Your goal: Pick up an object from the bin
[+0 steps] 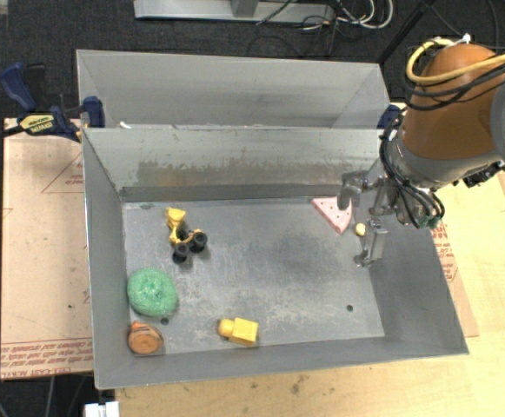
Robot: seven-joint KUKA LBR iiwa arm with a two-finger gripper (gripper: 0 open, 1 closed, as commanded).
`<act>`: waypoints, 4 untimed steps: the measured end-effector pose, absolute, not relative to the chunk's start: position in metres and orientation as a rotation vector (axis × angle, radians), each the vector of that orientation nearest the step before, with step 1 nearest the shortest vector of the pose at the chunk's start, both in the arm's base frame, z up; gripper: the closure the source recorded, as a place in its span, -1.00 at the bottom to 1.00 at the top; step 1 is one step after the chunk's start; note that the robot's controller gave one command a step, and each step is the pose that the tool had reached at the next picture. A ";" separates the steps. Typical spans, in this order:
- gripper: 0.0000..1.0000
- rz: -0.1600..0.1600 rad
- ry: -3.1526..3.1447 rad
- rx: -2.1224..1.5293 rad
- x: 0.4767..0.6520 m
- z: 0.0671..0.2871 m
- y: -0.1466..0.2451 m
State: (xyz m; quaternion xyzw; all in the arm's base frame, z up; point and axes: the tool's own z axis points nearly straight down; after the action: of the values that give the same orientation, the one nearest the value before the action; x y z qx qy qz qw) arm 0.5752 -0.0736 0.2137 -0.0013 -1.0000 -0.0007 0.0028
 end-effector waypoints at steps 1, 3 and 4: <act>-1.00 -0.001 -3.143 -0.001 0.576 0.218 -0.073; -1.00 -0.002 -3.139 0.039 0.567 0.165 0.004; -1.00 -0.002 -3.137 0.204 0.578 0.173 0.027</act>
Offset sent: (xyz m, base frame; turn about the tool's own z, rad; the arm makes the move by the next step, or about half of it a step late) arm -0.0054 0.0596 -0.0528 0.0484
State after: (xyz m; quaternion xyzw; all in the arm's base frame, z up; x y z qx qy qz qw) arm 0.5778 0.0274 0.1733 0.0650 -0.9979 -0.0005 -0.0012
